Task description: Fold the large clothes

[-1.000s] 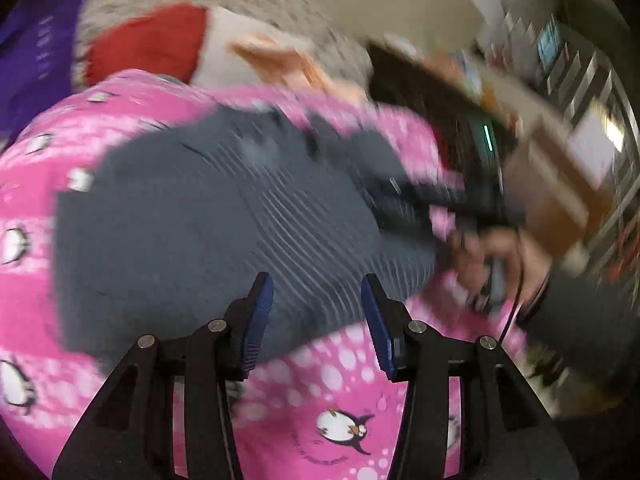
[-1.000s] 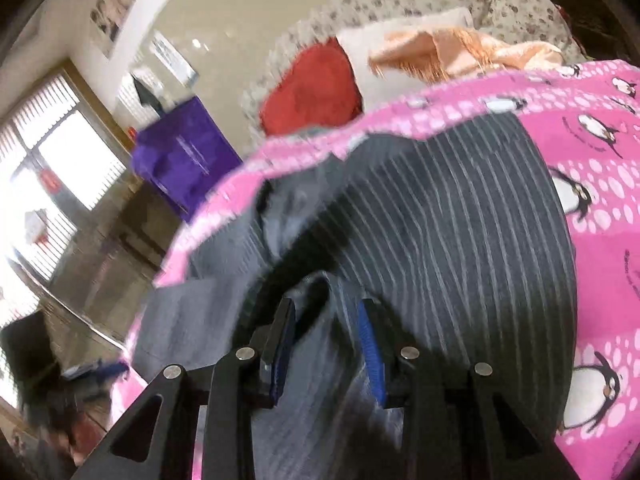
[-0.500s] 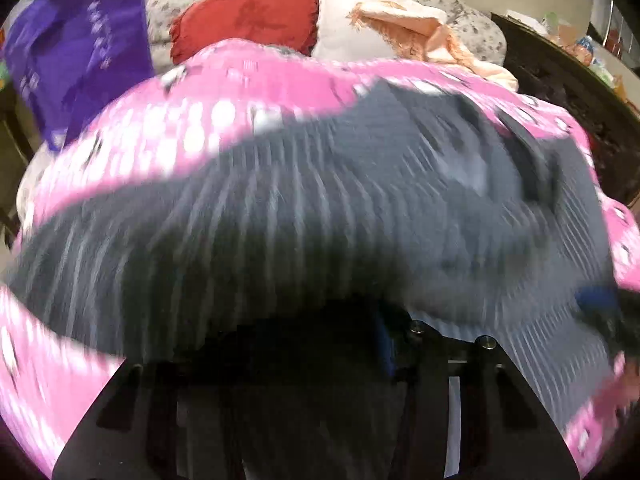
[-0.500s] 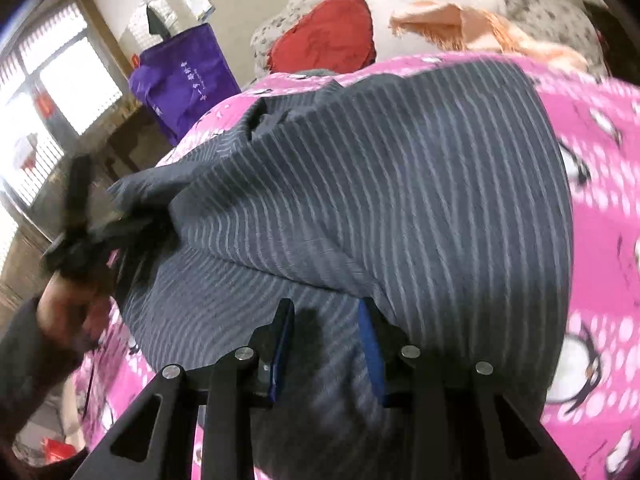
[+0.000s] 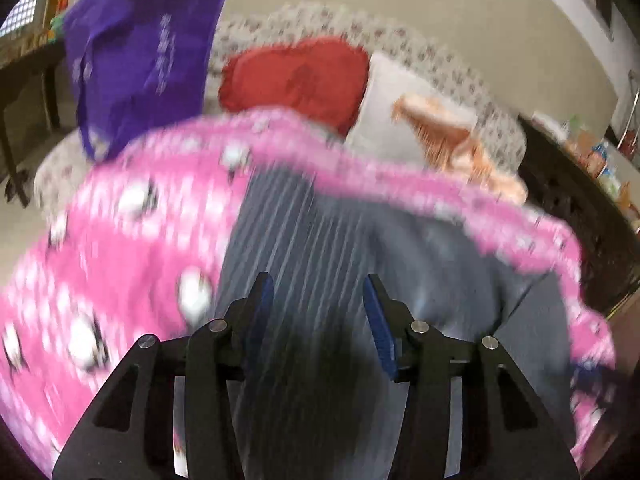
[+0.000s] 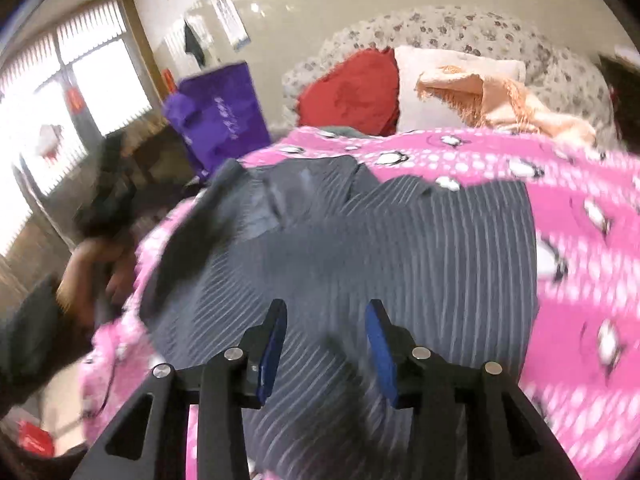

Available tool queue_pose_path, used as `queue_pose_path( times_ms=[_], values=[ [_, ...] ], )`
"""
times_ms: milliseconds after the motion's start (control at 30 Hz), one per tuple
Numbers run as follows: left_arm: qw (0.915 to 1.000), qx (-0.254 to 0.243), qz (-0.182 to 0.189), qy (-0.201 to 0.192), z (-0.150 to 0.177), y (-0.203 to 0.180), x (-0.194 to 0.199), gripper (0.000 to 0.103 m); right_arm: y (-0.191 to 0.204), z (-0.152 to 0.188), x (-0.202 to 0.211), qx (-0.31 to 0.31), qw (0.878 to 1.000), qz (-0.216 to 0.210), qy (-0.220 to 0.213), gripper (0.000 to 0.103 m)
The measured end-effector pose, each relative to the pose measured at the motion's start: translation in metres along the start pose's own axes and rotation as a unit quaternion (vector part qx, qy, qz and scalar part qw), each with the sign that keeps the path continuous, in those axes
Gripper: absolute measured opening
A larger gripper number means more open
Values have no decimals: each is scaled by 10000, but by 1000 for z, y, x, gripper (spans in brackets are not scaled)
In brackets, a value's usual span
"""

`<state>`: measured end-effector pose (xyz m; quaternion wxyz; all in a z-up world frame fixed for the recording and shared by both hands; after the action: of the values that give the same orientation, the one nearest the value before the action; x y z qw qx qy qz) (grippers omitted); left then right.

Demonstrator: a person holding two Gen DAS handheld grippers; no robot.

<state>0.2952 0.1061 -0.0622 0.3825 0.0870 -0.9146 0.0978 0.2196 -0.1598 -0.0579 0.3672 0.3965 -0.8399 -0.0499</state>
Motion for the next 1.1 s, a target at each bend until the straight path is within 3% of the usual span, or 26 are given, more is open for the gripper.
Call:
queue_pose_path(
  times_ms=[67,100,133,167,200,233,300,367,433,500,567,600,633,667,700,733,767,800,833,867,900,933,1000,1033,1100],
  values=[
    [9992,137,-252,281,30,12,-20,46,10,-2,-36,88,9967,-403,700,39],
    [9992,121,-293,232,39,13,-25,46,18,2,-54,253,9916,-630,1097,39],
    [9992,-47,-407,25,44,14,-26,46,18,7,-70,502,9858,-610,1482,39],
    [9967,-393,-641,-315,49,10,-24,47,5,12,-84,755,9800,-254,1824,37],
    [9947,-562,-783,-360,55,8,-24,48,-23,4,-90,893,9785,404,1815,35],
    [9944,-570,-824,-343,56,8,-25,49,-54,-14,-83,781,9805,1111,1417,20],
    [9952,-505,-806,-243,54,10,-31,49,-94,-44,-55,-11,9875,1485,534,18],
    [9958,-461,-760,-211,56,13,-32,50,-101,-60,-28,-207,9853,1696,-48,22],
    [9962,-433,-737,-185,56,14,-33,50,-82,-65,-17,-4,9884,1484,-316,23],
    [9961,-436,-746,-169,57,14,-36,50,-48,-60,-24,150,9954,913,-241,23],
    [9962,-426,-740,-160,57,14,-35,50,-3,-43,-53,503,9978,-187,398,24],
    [9962,-425,-743,-156,57,14,-35,50,22,-22,-70,917,9878,-647,1078,24],
    [9961,-433,-754,-151,57,14,-35,50,34,-1,-83,1473,9721,-731,1674,24],
    [9960,-441,-759,-147,57,14,-35,50,31,4,-87,1741,9665,-579,1795,24],
    [9959,-448,-774,-140,57,14,-35,50,9,-5,-88,1843,9691,15,1640,24],
    [9958,-453,-783,-136,57,14,-36,50,-28,-27,-82,1499,9760,961,1256,24],
    [9958,-452,-787,-130,57,14,-36,50,-73,-52,-58,787,9759,1932,647,24],
    [9958,-451,-786,-125,57,14,-37,50,-108,-70,-20,-241,9758,2153,-302,24],
    [9958,-456,-790,-123,57,14,-37,50,-120,-75,7,-906,9735,1859,-981,28],
    [9954,-472,-819,-123,57,14,-38,50,-124,-76,22,-1161,9716,1636,-1253,28],
    [9951,-489,-848,-121,57,14,-39,50,-112,-74,25,-950,9767,1555,-1131,28],
    [9946,-512,-896,-124,56,13,-39,50,-93,-73,20,-616,9840,1378,-947,28],
    [9933,-578,-993,-139,56,12,-39,50,-32,-59,-14,166,9989,390,-199,28],
    [9933,-575,-990,-143,57,12,-39,50,-3,-46,-33,440,9986,-126,255,28],
    [9939,-541,-951,-133,57,13,-40,50,51,-16,-72,896,9823,-1152,1176,28]
  ],
)
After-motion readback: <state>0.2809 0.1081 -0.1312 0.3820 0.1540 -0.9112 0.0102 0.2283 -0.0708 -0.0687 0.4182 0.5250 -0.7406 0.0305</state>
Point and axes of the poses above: each gripper's, at about its wrist camera, not at the fingertips, and x roughly against the way its jaws point, y to its left, z to its underside, the point moved 9 cm from there along -x, roughly the way its jaws point, and after that the axes turned 11 degrees about -z, right-handed, at the moved point
